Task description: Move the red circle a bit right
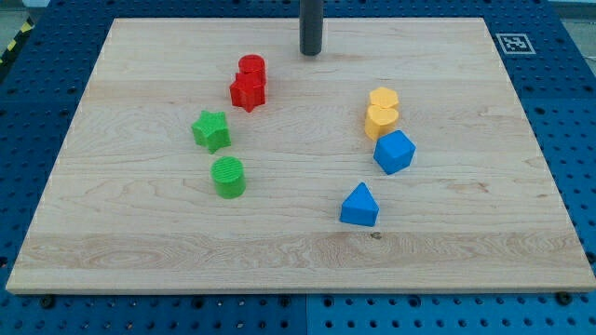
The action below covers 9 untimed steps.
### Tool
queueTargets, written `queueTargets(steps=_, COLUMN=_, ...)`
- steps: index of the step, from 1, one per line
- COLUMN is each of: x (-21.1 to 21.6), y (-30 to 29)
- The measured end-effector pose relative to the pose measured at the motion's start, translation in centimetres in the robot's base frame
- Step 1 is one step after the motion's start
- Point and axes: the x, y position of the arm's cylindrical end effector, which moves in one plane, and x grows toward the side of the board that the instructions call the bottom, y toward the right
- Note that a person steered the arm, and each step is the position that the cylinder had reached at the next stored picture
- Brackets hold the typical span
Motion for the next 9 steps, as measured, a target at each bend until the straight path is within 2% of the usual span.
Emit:
queueTargets(steps=1, x=1.6, y=-0.3)
queueTargets(steps=3, x=-2.2, y=-2.3)
queueTargets(steps=5, x=-0.8, y=-12.6)
queueTargets(steps=6, x=1.0, y=-15.4)
queueTargets(steps=7, x=3.4, y=-15.1)
queueTargets(steps=9, x=3.9, y=-13.5)
